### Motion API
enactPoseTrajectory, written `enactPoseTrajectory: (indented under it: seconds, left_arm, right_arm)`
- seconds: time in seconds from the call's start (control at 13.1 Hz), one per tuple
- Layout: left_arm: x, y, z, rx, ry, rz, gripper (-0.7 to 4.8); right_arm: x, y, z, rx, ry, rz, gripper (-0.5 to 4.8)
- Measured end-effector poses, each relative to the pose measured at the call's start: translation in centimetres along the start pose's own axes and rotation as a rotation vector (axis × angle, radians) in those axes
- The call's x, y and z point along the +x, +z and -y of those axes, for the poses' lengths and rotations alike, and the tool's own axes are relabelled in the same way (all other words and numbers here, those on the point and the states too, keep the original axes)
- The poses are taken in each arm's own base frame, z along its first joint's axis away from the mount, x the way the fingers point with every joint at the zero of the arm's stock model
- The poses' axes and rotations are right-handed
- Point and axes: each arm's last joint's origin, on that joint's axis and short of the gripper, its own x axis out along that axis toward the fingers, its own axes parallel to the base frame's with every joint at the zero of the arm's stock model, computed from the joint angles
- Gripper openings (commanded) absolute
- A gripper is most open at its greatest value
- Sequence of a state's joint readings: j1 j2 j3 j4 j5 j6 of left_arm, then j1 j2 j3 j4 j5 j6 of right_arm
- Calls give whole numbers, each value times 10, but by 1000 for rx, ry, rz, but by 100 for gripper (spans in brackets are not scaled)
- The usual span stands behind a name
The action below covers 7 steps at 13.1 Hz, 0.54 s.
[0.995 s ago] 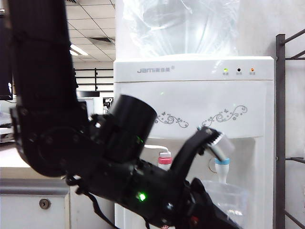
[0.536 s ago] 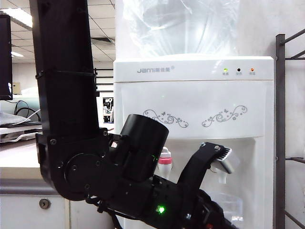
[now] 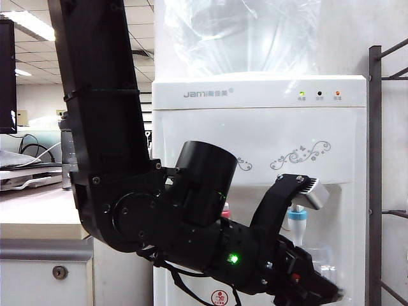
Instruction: Pick up the plastic mug from the left desk, go to the cold water outlet of the water dispenser, press the vertical switch to get some water, then put the mug back on the desk.
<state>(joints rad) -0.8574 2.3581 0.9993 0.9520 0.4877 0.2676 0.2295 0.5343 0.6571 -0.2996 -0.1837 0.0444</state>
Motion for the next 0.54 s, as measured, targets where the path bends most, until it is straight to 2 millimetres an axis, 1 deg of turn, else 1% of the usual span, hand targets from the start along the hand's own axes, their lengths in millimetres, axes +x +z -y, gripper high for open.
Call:
enactPoseTrajectory:
  seconds: [0.08, 0.15, 0.31, 0.38, 0.46, 0.54]
  left_arm:
    - [0, 0, 0, 0, 0, 0, -6]
    - [0, 0, 0, 0, -9, 3, -6]
    - [0, 0, 1, 0, -36, 10, -6]
    - [0, 0, 1, 0, -40, 11, -6]
    - [0, 0, 1, -1, -42, 11, -6]
    - [0, 0, 1, 0, -42, 11, -6]
  right_arm:
    - [3, -6, 1, 3, -1, -16, -1]
    - [10, -20, 3, 13, -3, -71, -1]
    - [23, -38, 6, 27, 15, -136, -1]
    - [29, -46, 6, 32, 37, -154, -1]
    - [40, -58, 8, 40, 91, -167, -1]
    - [49, -65, 9, 46, 137, -173, -1]
